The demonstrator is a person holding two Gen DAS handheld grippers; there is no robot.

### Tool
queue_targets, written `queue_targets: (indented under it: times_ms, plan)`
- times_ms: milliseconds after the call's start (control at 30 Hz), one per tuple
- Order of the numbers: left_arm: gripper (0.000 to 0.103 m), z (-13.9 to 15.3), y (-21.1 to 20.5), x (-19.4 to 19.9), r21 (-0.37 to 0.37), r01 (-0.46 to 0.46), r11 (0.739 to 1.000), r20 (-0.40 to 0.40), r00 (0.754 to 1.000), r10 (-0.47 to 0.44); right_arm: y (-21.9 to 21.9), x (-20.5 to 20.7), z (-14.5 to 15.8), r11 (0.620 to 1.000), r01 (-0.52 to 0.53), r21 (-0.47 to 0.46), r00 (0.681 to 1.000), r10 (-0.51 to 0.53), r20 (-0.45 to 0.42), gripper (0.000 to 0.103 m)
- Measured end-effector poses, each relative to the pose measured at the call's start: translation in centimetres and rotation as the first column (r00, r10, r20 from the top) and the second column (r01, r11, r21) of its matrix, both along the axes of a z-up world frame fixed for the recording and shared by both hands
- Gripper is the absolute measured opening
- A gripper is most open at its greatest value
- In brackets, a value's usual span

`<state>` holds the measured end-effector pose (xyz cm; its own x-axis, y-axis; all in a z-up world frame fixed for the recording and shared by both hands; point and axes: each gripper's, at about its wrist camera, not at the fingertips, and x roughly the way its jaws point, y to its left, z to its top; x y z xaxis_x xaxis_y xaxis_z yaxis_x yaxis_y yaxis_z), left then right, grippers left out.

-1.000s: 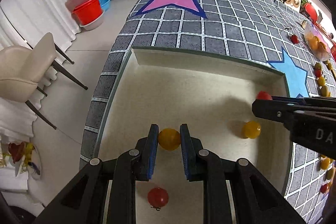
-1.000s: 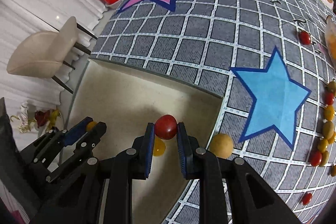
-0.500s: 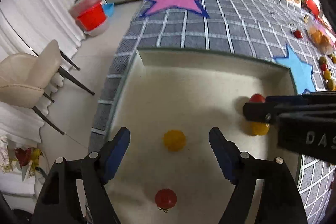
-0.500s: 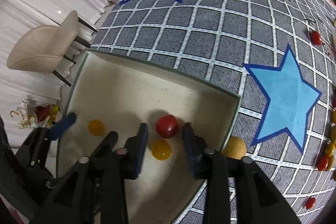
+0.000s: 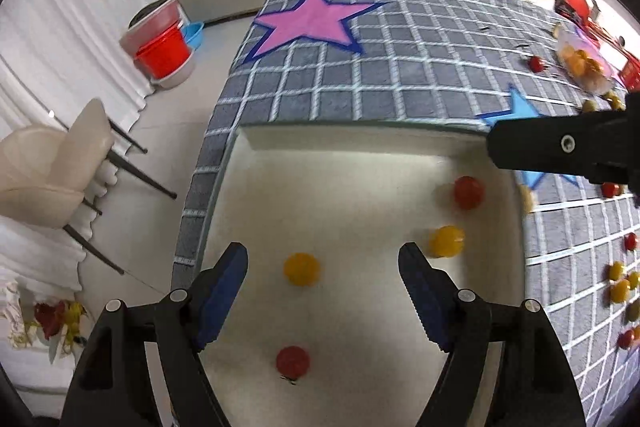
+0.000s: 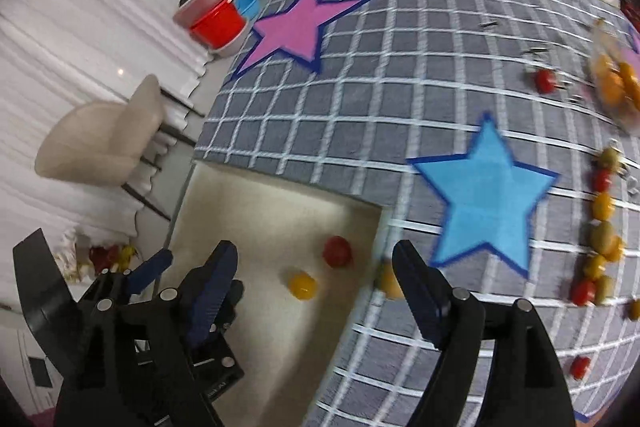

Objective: Organize fruits
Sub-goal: 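Grasp a red cherry tomato with the left gripper while the right grasps a yellow one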

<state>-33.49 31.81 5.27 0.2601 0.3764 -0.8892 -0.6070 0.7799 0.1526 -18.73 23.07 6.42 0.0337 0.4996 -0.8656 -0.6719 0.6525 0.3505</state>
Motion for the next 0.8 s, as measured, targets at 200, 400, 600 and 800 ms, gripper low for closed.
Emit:
queue_targets:
  times_ms: [200, 400, 600, 800]
  plan:
    - [0.079, 2.0, -3.2, 2.7, 0.005, 0.075, 0.997, 0.03, 0.997, -0.075, -7.2, 1.9, 1.0, 0.993, 0.108, -0.043, 0.993, -0.106, 0.048, 0.083]
    - [0.079, 3.1, -8.0, 6.7, -0.016, 0.197, 0.98, 0.057, 0.979, -0.196, -15.9, 3.9, 0.5, 0.959, 0.258, -0.116, 0.965, -0.251, 0.075, 0.083]
    - [0.079, 1.9, -13.0, 10.8, -0.067, 0.317, 0.946, 0.046, 0.948, -0.314, -22.9, 5.8, -0.9, 0.911, 0.381, -0.158, 0.925, -0.375, 0.064, 0.083]
    - [0.079, 0.0, -15.9, 13.8, -0.109, 0.358, 0.927, 0.027, 0.934, -0.357, -27.0, 7.0, -2.2, 0.885, 0.432, -0.172, 0.902, -0.428, 0.058, 0.083]
